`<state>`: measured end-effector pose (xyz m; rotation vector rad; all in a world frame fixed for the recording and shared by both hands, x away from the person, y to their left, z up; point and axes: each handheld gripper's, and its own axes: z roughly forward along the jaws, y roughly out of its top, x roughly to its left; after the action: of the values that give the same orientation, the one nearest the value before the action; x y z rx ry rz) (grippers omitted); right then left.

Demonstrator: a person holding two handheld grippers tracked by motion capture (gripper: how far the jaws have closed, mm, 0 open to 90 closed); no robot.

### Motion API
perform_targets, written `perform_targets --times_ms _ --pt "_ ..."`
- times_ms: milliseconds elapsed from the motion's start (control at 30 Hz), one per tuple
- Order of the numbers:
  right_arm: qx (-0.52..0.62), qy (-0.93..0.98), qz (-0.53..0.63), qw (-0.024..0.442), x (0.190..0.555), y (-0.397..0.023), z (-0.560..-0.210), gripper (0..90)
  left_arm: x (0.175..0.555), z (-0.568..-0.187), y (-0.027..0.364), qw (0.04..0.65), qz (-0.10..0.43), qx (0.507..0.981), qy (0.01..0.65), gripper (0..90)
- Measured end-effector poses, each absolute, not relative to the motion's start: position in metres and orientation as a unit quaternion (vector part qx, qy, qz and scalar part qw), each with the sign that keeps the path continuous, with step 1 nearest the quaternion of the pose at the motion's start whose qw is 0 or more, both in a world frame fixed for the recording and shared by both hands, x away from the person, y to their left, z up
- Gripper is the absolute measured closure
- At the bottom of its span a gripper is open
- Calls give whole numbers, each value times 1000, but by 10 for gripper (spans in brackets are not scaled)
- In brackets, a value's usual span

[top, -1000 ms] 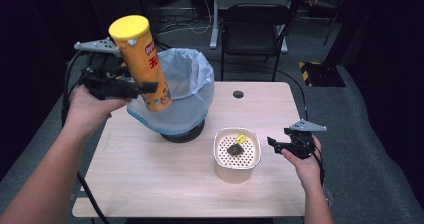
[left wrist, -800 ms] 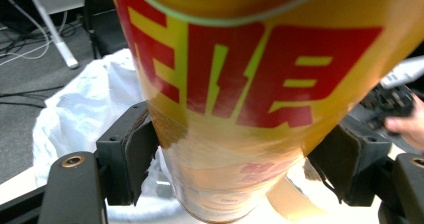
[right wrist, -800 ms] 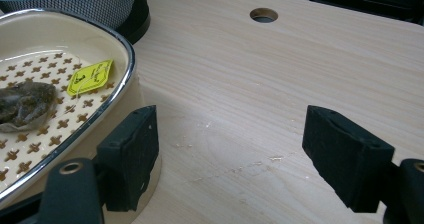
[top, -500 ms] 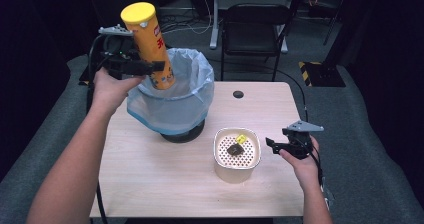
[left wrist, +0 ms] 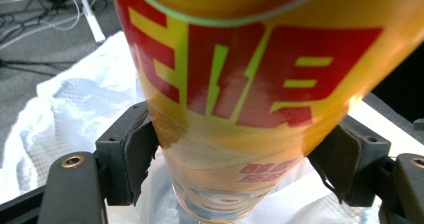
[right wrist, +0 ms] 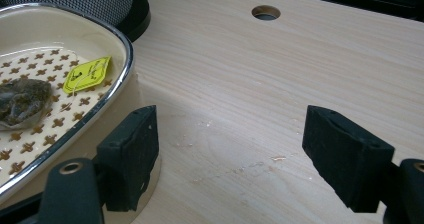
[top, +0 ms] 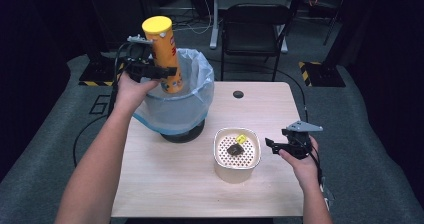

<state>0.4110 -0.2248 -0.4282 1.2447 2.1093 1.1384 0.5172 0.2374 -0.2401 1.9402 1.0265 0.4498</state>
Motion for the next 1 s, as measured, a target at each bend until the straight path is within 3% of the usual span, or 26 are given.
perform_targets --times_ms 200,333,433,700,1000 --pt "451 761 413 219 410 -226 -427 223 523 -253 233 412 160 788 429 227" --pt "453 758 415 220 411 -227 -427 223 522 -254 236 417 172 784 427 157" --pt "454 758 414 219 410 -226 -427 223 517 -251 239 415 184 779 432 157" --pt "453 759 413 220 409 -229 -427 223 484 -241 260 438 184 779 409 188" --pt "456 757 413 222 408 -230 -426 223 433 -248 310 472 156 775 390 298"
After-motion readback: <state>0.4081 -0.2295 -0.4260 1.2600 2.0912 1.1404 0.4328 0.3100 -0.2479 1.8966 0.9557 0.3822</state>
